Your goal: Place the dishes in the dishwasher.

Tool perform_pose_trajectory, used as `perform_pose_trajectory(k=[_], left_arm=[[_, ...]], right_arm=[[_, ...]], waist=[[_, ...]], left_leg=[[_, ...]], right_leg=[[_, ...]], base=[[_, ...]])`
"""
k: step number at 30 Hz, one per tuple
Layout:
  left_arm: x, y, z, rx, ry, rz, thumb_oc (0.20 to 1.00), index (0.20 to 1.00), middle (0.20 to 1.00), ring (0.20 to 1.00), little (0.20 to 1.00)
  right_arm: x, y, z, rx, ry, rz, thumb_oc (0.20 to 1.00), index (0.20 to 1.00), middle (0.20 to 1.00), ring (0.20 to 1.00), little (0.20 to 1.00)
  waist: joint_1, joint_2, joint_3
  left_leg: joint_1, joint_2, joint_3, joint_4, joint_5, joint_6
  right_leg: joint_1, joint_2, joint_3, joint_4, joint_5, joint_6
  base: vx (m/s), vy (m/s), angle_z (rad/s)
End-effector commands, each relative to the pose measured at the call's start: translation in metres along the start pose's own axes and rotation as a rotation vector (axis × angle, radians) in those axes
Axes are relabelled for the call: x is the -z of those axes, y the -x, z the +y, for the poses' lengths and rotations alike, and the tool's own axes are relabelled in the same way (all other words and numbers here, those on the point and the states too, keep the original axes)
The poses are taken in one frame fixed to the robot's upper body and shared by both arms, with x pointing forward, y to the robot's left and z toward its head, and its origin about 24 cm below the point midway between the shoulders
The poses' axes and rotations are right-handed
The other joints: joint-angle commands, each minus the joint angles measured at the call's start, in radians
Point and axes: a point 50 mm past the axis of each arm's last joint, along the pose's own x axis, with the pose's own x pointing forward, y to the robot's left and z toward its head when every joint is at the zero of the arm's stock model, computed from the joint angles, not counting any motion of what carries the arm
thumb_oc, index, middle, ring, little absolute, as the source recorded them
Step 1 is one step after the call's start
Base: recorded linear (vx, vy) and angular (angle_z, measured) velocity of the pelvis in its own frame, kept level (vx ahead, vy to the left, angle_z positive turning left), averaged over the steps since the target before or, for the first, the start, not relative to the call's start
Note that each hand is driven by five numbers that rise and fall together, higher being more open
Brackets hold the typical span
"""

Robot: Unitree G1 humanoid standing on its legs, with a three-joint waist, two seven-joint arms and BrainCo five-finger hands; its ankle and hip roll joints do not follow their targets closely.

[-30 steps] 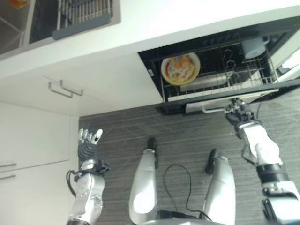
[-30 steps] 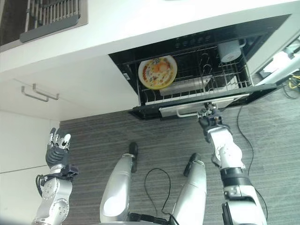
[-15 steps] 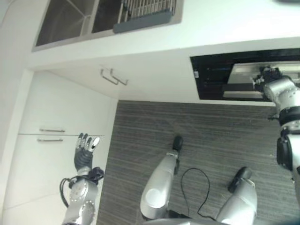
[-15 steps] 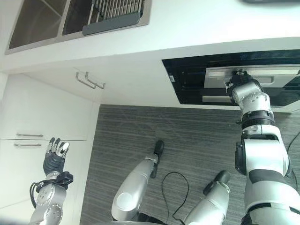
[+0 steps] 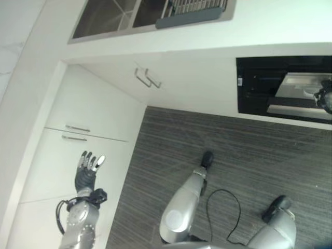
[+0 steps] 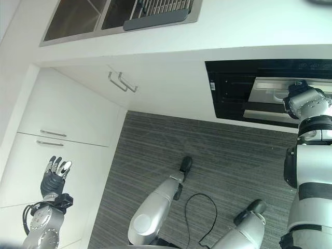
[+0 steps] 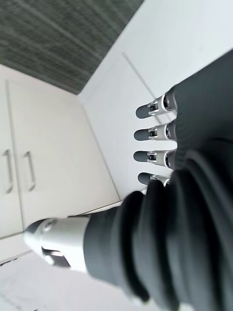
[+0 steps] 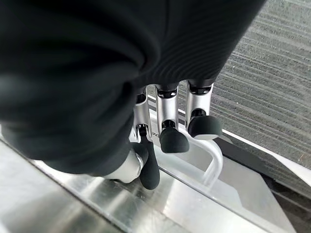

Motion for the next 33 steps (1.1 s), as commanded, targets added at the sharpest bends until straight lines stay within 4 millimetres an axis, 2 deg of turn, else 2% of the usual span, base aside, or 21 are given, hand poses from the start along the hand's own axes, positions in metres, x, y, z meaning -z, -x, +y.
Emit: perform_pose_trajectory(k=[1,2,6,7,8,9,10,11,12,13,15,18,20,24,26,28,29,31,33], left_arm=[[-0.028,-0.014,0.011,-0.008,-0.012,-0.096,1.0,1.0,1.0,1.0,1.0],[-0.031,-0.014,0.009,-0.002,-0.003,-0.11,1.0,1.0,1.0,1.0,1.0],[-0.042,-0.015,0.008,0.003,0.006,-0.163,1.0,1.0,1.0,1.0,1.0],[-0.048,-0.016,0.008,-0.003,-0.02,-0.192,1.0,1.0,1.0,1.0,1.0],[-0.048,-0.016,0.007,-0.001,-0.028,-0.187,1.0,1.0,1.0,1.0,1.0],[-0.052,-0.015,0.005,0.0,-0.059,-0.205,1.0,1.0,1.0,1.0,1.0],[-0.055,-0.015,0.004,-0.001,-0.07,-0.218,1.0,1.0,1.0,1.0,1.0],[-0.055,-0.015,0.004,-0.001,-0.07,-0.218,1.0,1.0,1.0,1.0,1.0],[-0.062,-0.014,0.005,-0.01,-0.101,-0.243,1.0,1.0,1.0,1.0,1.0],[-0.068,-0.014,0.006,-0.002,-0.15,-0.269,1.0,1.0,1.0,1.0,1.0],[-0.072,-0.014,0.007,0.01,-0.192,-0.278,1.0,1.0,1.0,1.0,1.0],[-0.078,-0.013,0.008,0.03,-0.226,-0.287,1.0,1.0,1.0,1.0,1.0],[-0.082,-0.012,0.001,0.068,-0.222,-0.294,1.0,1.0,1.0,1.0,1.0],[-0.089,-0.008,-0.016,0.166,-0.293,-0.333,1.0,1.0,1.0,1.0,1.0],[-0.082,-0.011,-0.022,0.244,-0.354,-0.251,1.0,1.0,1.0,1.0,1.0],[-0.069,-0.012,-0.025,0.334,-0.436,-0.17,1.0,1.0,1.0,1.0,1.0],[-0.06,-0.01,-0.028,0.383,-0.465,-0.124,1.0,1.0,1.0,1.0,1.0],[-0.051,-0.007,-0.033,0.445,-0.43,-0.086,1.0,1.0,1.0,1.0,1.0],[-0.038,-0.006,-0.037,0.507,-0.351,-0.011,1.0,1.0,1.0,1.0,1.0]], right_arm=[[-0.031,0.026,0.044,-0.358,-0.006,-0.096,1.0,1.0,1.0,1.0,1.0],[-0.02,0.021,0.04,-0.367,0.036,-0.091,1.0,1.0,1.0,1.0,1.0],[0.0,0.014,0.035,-0.391,0.189,-0.142,1.0,1.0,1.0,1.0,1.0],[0.029,0.012,0.03,-0.456,0.557,-0.182,1.0,1.0,1.0,1.0,1.0],[0.032,0.012,0.028,-0.454,0.604,-0.194,1.0,1.0,1.0,1.0,1.0],[0.045,0.013,0.019,-0.468,0.832,-0.236,1.0,1.0,1.0,1.0,1.0],[0.051,0.014,0.015,-0.462,0.914,-0.257,1.0,1.0,1.0,1.0,1.0],[0.051,0.014,0.015,-0.462,0.914,-0.257,1.0,1.0,1.0,1.0,1.0],[0.055,0.017,0.001,-0.422,1.128,-0.335,1.0,1.0,1.0,1.0,1.0],[0.049,0.019,-0.007,-0.361,1.303,-0.416,1.0,1.0,1.0,1.0,1.0],[0.037,0.02,-0.014,-0.274,1.421,-0.504,1.0,1.0,1.0,1.0,1.0],[0.038,0.026,-0.016,-0.25,1.477,-0.591,1.0,1.0,1.0,1.0,1.0],[0.049,0.032,-0.027,-0.237,1.533,-0.68,1.0,1.0,1.0,1.0,1.0],[0.07,0.039,-0.048,-0.242,1.521,-0.732,1.0,1.0,1.0,1.0,1.0],[0.086,0.038,-0.06,-0.255,1.494,-0.703,1.0,1.0,1.0,1.0,1.0],[0.099,0.034,-0.076,-0.242,1.555,-0.67,1.0,1.0,1.0,1.0,1.0],[0.107,0.032,-0.09,-0.248,1.562,-0.626,1.0,1.0,1.0,1.0,1.0],[0.131,0.03,-0.117,-0.29,1.489,-0.476,1.0,1.0,1.0,1.0,1.0],[0.166,0.031,-0.141,-0.349,1.431,-0.332,1.0,1.0,1.0,1.0,1.0]], waist=[[0.032,-0.061,-0.006],[0.031,-0.066,-0.001],[0.019,-0.088,0.018],[0.003,-0.115,0.032],[0.0,-0.118,0.033],[-0.015,-0.133,0.041],[-0.023,-0.14,0.046],[-0.023,-0.14,0.046],[-0.044,-0.157,0.056],[-0.053,-0.167,0.064],[-0.06,-0.18,0.064],[-0.072,-0.205,0.061],[-0.092,-0.229,0.054],[-0.121,-0.259,0.029],[-0.137,-0.277,0.009],[-0.15,-0.289,-0.014],[-0.162,-0.293,-0.033],[-0.183,-0.298,-0.062],[-0.204,-0.302,-0.081]], left_leg=[[-0.011,-0.034,0.081,0.048,-0.015,0.054],[-0.01,-0.031,0.083,0.044,-0.013,0.052],[-0.01,-0.017,0.092,0.027,-0.007,0.051],[-0.004,-0.006,0.101,-0.004,0.007,0.05],[-0.004,-0.004,0.102,-0.008,0.01,0.05],[-0.002,0.003,0.111,-0.023,0.017,0.053],[-0.002,0.006,0.114,-0.026,0.019,0.054],[-0.002,0.006,0.114,-0.026,0.019,0.054],[-0.003,0.015,0.126,-0.032,0.023,0.053],[-0.014,0.024,0.137,-0.038,0.044,0.063],[-0.01,0.032,0.141,-0.041,0.04,0.06],[0.004,0.042,0.15,-0.047,0.031,0.054],[0.02,0.049,0.164,-0.053,0.018,0.052],[0.045,0.054,0.185,-0.036,-0.02,0.048],[0.069,0.058,0.2,-0.03,-0.044,0.047],[0.094,0.057,0.213,-0.028,-0.06,0.051],[0.113,0.054,0.219,-0.031,-0.066,0.059],[0.161,0.042,0.219,-0.051,-0.067,0.077],[0.204,0.033,0.211,-0.068,-0.072,0.096]], right_leg=[[0.103,0.09,-0.058,-0.019,-0.063,-0.103],[0.114,0.098,-0.062,-0.04,-0.055,-0.103],[0.133,0.117,-0.068,-0.091,-0.029,-0.097],[0.154,0.138,-0.068,-0.152,-0.001,-0.09],[0.157,0.141,-0.068,-0.16,0.003,-0.088],[0.165,0.153,-0.065,-0.188,0.015,-0.084],[0.166,0.158,-0.063,-0.197,0.019,-0.083],[0.166,0.158,-0.063,-0.197,0.019,-0.083],[0.173,0.169,-0.057,-0.222,0.032,-0.079],[0.179,0.181,-0.064,-0.257,0.065,-0.082],[0.201,0.191,-0.065,-0.291,0.077,-0.076],[0.239,0.206,-0.055,-0.346,0.097,-0.065],[0.278,0.21,-0.039,-0.407,0.124,-0.051],[0.337,0.194,-0.016,-0.487,0.17,-0.037],[0.37,0.182,-0.006,-0.521,0.198,-0.029],[0.396,0.173,0.005,-0.535,0.22,-0.022],[0.407,0.168,0.009,-0.526,0.228,-0.02],[0.412,0.164,0.03,-0.473,0.234,-0.022],[0.405,0.168,0.053,-0.399,0.239,-0.027]], base=[[-0.04,-0.071,0.06],[-0.05,-0.071,0.01],[-0.12,-0.083,-0.13],[-0.16,-0.099,-0.17],[-0.2,-0.11,-0.22],[-0.11,-0.045,-0.28],[-0.1,-0.039,-0.19],[-0.12,-0.027,-0.17],[-0.22,-0.003,-0.01],[-0.24,-0.005,0.25],[-0.12,0.01,0.12],[-0.02,0.058,-0.21],[0.0,0.178,-0.11],[0.03,0.253,-0.13],[0.07,0.317,-0.15],[0.1,0.308,-0.18],[0.13,0.357,-0.18],[0.16,0.344,-0.17],[0.18,0.219,-0.17]])
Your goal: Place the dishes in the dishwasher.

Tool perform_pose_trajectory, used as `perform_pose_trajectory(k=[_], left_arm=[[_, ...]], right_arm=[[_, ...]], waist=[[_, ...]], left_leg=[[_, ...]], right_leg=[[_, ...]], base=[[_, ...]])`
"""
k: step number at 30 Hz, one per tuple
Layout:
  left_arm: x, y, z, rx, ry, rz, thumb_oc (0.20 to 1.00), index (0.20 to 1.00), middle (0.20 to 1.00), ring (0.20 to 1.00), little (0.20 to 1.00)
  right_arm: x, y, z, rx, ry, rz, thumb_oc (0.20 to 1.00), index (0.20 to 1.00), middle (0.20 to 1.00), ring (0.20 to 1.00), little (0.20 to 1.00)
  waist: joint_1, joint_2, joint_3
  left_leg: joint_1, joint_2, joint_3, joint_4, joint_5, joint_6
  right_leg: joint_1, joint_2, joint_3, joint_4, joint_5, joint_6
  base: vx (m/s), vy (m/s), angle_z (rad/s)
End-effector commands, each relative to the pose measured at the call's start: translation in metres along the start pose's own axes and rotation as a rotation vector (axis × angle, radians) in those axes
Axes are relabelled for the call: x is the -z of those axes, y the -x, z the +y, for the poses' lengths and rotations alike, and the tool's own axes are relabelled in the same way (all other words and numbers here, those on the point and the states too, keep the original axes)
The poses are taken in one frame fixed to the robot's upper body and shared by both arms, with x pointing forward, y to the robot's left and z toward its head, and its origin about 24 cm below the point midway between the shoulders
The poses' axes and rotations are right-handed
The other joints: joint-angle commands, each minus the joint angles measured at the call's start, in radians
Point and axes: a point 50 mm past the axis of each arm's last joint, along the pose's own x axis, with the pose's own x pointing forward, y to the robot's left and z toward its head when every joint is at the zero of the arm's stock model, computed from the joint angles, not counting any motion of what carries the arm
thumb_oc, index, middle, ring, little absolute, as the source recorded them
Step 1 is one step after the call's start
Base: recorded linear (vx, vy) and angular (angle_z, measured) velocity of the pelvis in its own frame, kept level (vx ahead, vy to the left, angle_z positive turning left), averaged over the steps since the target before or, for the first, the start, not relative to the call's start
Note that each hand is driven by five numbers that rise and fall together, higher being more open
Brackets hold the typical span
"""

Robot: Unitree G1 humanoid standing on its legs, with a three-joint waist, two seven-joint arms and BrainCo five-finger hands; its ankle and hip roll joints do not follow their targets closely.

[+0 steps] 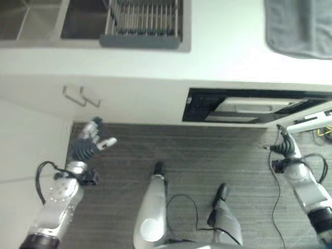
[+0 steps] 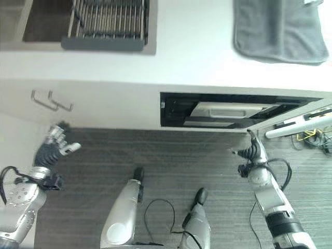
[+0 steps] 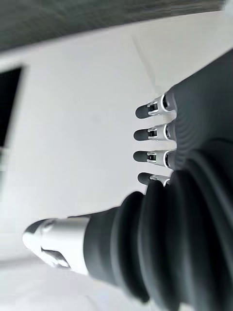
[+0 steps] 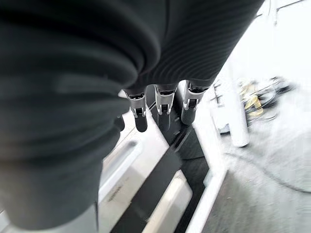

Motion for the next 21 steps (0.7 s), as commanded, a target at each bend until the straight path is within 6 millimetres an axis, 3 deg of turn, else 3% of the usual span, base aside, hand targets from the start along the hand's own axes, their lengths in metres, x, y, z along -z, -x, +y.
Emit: perform_pose_trajectory(k=[1,3,5,7,8,12,14,17,19,21], left_arm=[[0.005,0.007,-0.008,0.073,0.119,-0.011,1.0,1.0,1.0,1.0,1.0],[0.017,0.005,-0.018,0.12,0.155,0.051,1.0,1.0,1.0,1.0,1.0],[0.041,0.008,-0.025,0.175,0.205,0.181,1.0,1.0,1.0,1.0,1.0],[0.063,0.01,-0.035,0.197,0.383,0.275,1.0,1.0,1.0,1.0,1.0],[0.087,0.019,-0.046,0.197,0.459,0.364,1.0,1.0,1.0,1.0,1.0],[0.122,0.044,-0.059,0.2,0.548,0.523,1.0,1.0,1.0,1.0,1.0],[0.128,0.049,-0.063,0.235,0.57,0.541,1.0,1.0,1.0,1.0,1.0],[0.139,0.046,-0.071,0.239,0.58,0.568,1.0,1.0,1.0,1.0,1.0],[0.144,0.04,-0.08,0.242,0.607,0.579,1.0,1.0,1.0,1.0,1.0],[0.15,0.038,-0.087,0.215,0.632,0.584,1.0,1.0,1.0,1.0,1.0]], right_arm=[[0.002,-0.002,0.01,-0.046,-0.079,-0.063,1.0,1.0,1.0,1.0,1.0],[0.014,0.008,0.034,-0.144,-0.099,-0.045,1.0,1.0,1.0,1.0,1.0],[0.041,0.031,0.054,-0.27,-0.163,0.074,1.0,1.0,1.0,1.0,1.0],[0.07,0.051,0.07,-0.368,-0.234,0.219,1.0,1.0,1.0,1.0,1.0],[0.091,0.067,0.088,-0.455,-0.278,0.327,1.0,1.0,1.0,1.0,1.0],[0.107,0.073,0.098,-0.562,-0.364,0.476,1.0,1.0,1.0,1.0,1.0],[0.112,0.074,0.099,-0.568,-0.362,0.51,1.0,1.0,1.0,1.0,1.0],[0.124,0.076,0.099,-0.551,-0.388,0.594,1.0,1.0,1.0,1.0,1.0],[0.133,0.081,0.104,-0.527,-0.408,0.646,1.0,1.0,1.0,1.0,1.0],[0.137,0.083,0.109,-0.528,-0.387,0.659,1.0,1.0,1.0,1.0,1.0]], waist=[[0.01,0.038,-0.032],[-0.025,0.039,-0.05],[-0.081,0.036,-0.09],[-0.113,0.036,-0.121],[-0.124,0.042,-0.149],[-0.125,0.06,-0.183],[-0.129,0.063,-0.184],[-0.163,0.058,-0.184],[-0.186,0.077,-0.203],[-0.187,0.09,-0.231]], left_leg=[[0.166,-0.002,0.022,-0.302,0.194,-0.004],[0.213,-0.007,0.004,-0.329,0.188,0.013],[0.276,-0.035,-0.036,-0.382,0.205,0.021],[0.325,-0.053,-0.065,-0.43,0.217,0.022],[0.378,-0.063,-0.077,-0.484,0.232,0.014],[0.415,-0.054,-0.084,-0.514,0.257,-0.019],[0.401,-0.055,-0.066,-0.465,0.241,-0.026],[0.399,-0.044,0.061,-0.349,0.183,-0.036],[0.474,-0.035,0.111,-0.454,0.199,-0.032],[0.522,-0.041,0.097,-0.558,0.227,-0.03]], right_leg=[[0.095,0.088,0.019,0.135,-0.128,0.037],[0.089,0.153,0.086,0.154,-0.167,0.026],[0.074,0.279,0.167,0.14,-0.206,0.007],[0.074,0.329,0.185,0.096,-0.219,-0.027],[0.103,0.332,0.172,0.044,-0.207,-0.035],[0.171,0.358,0.175,-0.054,-0.186,-0.056],[0.187,0.351,0.165,-0.068,-0.184,-0.064],[0.222,0.318,0.109,-0.093,-0.168,-0.064],[0.228,0.316,0.069,-0.111,-0.158,-0.052],[0.236,0.318,0.066,-0.137,-0.142,-0.04]], base=[[0.2,0.142,-0.18],[0.24,0.056,-0.06],[0.3,-0.06,0.17],[0.29,-0.162,0.98],[0.28,-0.248,1.2],[0.12,-0.233,0.65],[-0.05,-0.08,0.1],[-0.11,0.012,0.36],[-0.09,0.127,1.07],[-0.06,0.135,0.87]])
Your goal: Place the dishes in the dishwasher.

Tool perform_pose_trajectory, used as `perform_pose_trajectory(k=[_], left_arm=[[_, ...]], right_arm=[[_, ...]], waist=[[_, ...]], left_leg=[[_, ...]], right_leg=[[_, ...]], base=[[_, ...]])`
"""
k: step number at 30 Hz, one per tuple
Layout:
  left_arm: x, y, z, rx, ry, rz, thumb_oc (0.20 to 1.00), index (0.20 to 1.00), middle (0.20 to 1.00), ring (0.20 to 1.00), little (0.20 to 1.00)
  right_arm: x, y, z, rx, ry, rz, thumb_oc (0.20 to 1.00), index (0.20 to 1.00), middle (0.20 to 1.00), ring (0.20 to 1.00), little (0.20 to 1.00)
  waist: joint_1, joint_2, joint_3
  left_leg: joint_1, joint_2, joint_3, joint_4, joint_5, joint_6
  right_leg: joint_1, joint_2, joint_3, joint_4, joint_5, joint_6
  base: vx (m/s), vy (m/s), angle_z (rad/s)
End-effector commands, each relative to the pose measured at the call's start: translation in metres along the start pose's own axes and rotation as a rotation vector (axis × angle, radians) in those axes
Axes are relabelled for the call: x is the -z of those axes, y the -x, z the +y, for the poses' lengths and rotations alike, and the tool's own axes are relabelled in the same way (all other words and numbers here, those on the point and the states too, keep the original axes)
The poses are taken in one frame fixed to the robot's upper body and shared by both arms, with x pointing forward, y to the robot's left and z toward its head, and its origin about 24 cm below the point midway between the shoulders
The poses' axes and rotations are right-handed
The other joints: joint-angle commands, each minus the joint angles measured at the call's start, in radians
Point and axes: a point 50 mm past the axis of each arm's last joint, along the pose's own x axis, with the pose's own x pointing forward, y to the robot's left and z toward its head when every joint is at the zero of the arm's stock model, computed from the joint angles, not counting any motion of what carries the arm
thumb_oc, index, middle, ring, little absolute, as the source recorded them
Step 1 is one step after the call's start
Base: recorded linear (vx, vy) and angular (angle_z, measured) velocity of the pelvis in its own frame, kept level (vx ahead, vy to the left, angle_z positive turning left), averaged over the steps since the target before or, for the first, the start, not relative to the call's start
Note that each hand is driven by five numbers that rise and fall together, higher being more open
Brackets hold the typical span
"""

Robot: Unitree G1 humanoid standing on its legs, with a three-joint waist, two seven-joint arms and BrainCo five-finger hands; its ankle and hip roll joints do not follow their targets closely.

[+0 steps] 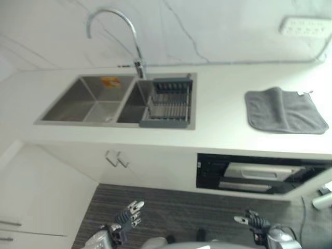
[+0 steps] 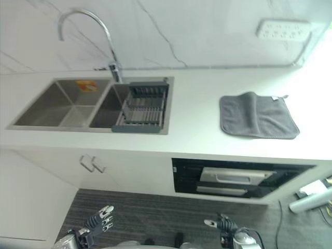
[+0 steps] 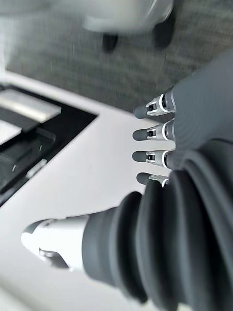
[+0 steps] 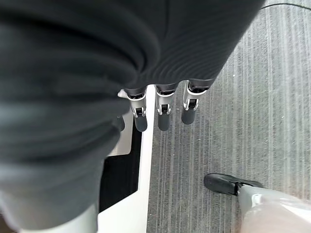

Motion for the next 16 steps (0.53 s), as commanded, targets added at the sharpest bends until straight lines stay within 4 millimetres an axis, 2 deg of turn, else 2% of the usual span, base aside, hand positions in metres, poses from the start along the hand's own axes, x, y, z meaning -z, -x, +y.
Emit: perform_pose_trajectory(k=[1,4,7,16], left_arm=[[-0.012,-0.001,-0.005,0.027,-0.022,-0.098,1.0,1.0,1.0,1.0,1.0],[-0.009,-0.005,-0.005,0.011,0.003,-0.118,1.0,1.0,1.0,1.0,1.0],[-0.009,-0.001,0.002,-0.015,0.05,-0.147,1.0,1.0,1.0,1.0,1.0],[-0.002,0.009,0.018,-0.087,0.041,-0.148,1.0,1.0,1.0,1.0,1.0]], right_arm=[[-0.011,0.001,0.0,0.004,-0.023,-0.078,1.0,1.0,1.0,1.0,1.0],[-0.011,-0.002,0.01,-0.024,-0.047,-0.078,1.0,1.0,1.0,1.0,1.0],[-0.013,-0.002,0.021,-0.057,-0.025,-0.099,1.0,1.0,1.0,1.0,1.0],[-0.026,0.002,0.025,-0.081,-0.031,-0.191,1.0,1.0,1.0,1.0,1.0]], waist=[[-0.014,0.015,-0.018],[-0.011,0.011,-0.049],[-0.006,0.001,-0.066],[-0.006,-0.023,-0.089]], left_leg=[[0.015,-0.006,-0.052,-0.127,0.076,0.011],[0.021,-0.008,-0.052,-0.127,0.061,0.014],[0.032,-0.011,-0.044,-0.127,0.051,0.019],[0.047,-0.016,-0.03,-0.127,0.034,0.034]], right_leg=[[0.003,-0.02,0.068,0.008,0.043,0.095],[0.005,-0.022,0.075,0.008,0.042,0.1],[0.02,-0.026,0.063,0.008,0.04,0.104],[0.036,-0.024,0.071,0.008,0.036,0.112]], base=[[-0.04,0.082,0.42],[-0.03,0.081,0.04],[-0.01,0.048,0.02],[0.0,0.012,0.02]])
